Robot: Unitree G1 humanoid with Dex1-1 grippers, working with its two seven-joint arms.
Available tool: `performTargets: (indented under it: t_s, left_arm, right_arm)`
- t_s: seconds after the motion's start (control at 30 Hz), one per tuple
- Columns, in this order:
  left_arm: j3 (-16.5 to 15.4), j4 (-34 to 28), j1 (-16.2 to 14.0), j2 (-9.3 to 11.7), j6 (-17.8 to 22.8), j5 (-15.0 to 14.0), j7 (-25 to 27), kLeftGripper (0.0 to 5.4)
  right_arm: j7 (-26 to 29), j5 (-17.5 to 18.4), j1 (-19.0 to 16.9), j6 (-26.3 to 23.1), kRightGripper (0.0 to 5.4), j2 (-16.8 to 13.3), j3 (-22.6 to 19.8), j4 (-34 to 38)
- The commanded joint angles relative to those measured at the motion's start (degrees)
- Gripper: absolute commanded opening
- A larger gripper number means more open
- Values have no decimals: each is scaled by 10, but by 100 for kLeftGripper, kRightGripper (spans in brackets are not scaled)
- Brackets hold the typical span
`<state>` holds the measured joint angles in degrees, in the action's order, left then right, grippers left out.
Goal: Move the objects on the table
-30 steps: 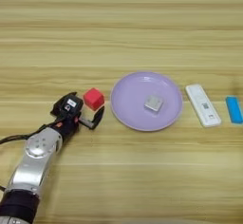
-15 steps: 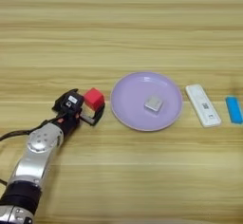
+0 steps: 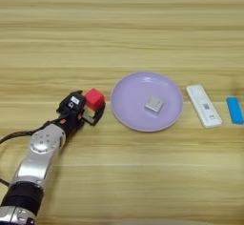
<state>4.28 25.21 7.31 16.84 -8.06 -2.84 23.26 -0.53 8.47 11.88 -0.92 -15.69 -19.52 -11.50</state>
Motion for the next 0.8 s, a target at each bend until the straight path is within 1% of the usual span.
performTargets:
  t_s: [0.03, 0.1, 0.23, 0.27, 0.33, 0.47, 0.57, 0.8]
  left_arm:
    - [10, 40, -33, 7, 32, 23, 1, 406]
    - [11, 39, -33, 7, 32, 22, 1, 382]
    - [11, 38, -34, 7, 31, 22, 1, 352]
    - [11, 37, -35, 7, 31, 22, 1, 336]
    - [11, 36, -35, 7, 31, 21, 1, 324]
    - [10, 33, -36, 6, 31, 20, 1, 269]
    - [7, 28, -36, 5, 29, 16, 1, 239]
    - [-14, 12, -33, -2, 21, 0, -5, 229]
  right_arm:
    - [1, 1, 1, -11, 540, -1, 2, 6]
    - [1, 1, 1, -11, 540, -1, 2, 6]
    - [1, 1, 0, -12, 540, 0, 2, 7]
    - [1, 1, 0, -12, 540, -1, 2, 8]
    - [1, 1, 0, -12, 540, -1, 2, 8]
    - [1, 1, 0, -12, 540, -1, 2, 6]
    - [1, 1, 1, -11, 540, -1, 2, 4]
    - [1, 0, 2, -10, 540, 0, 4, 2]
